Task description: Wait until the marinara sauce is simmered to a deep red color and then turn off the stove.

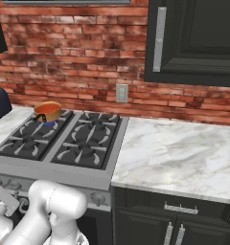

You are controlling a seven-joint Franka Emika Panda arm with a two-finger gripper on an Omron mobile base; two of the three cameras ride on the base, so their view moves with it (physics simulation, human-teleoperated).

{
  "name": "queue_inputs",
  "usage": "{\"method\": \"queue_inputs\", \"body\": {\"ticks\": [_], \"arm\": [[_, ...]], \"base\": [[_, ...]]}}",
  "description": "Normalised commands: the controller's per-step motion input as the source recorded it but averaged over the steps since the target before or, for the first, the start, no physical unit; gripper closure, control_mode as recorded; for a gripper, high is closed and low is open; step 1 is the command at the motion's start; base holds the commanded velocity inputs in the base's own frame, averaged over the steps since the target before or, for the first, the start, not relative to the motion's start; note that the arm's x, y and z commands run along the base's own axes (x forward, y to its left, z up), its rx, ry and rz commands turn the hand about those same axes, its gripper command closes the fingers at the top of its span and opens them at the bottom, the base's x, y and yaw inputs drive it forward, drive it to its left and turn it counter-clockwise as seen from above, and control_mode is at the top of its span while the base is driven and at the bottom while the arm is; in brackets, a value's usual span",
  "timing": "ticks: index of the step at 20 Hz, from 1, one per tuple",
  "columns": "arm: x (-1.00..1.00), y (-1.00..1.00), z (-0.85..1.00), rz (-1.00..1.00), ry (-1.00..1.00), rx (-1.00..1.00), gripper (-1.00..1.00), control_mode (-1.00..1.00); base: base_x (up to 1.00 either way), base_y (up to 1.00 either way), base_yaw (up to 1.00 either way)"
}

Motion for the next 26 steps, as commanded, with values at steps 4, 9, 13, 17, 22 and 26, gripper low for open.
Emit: {"method": "queue_inputs", "body": {"ticks": [4,9,13,17,22,26], "arm": [[0.22,0.24,-0.35,0.0,0.0,0.0,-1.0,-1.0],[0.16,0.16,-0.18,0.0,0.0,0.0,1.0,-1.0],[0.11,0.05,-0.03,0.0,0.0,0.0,1.0,-1.0],[0.16,0.0,0.01,0.0,0.04,0.0,1.0,-1.0],[0.16,0.0,0.04,0.0,0.12,0.0,1.0,-1.0],[0.01,0.0,0.0,0.0,0.0,0.0,1.0,-1.0]], "base": [[0.0,0.0,0.0],[0.0,0.0,0.0],[0.0,0.0,0.0],[0.0,0.0,0.0],[0.0,0.0,0.0],[0.0,0.0,0.0]]}}
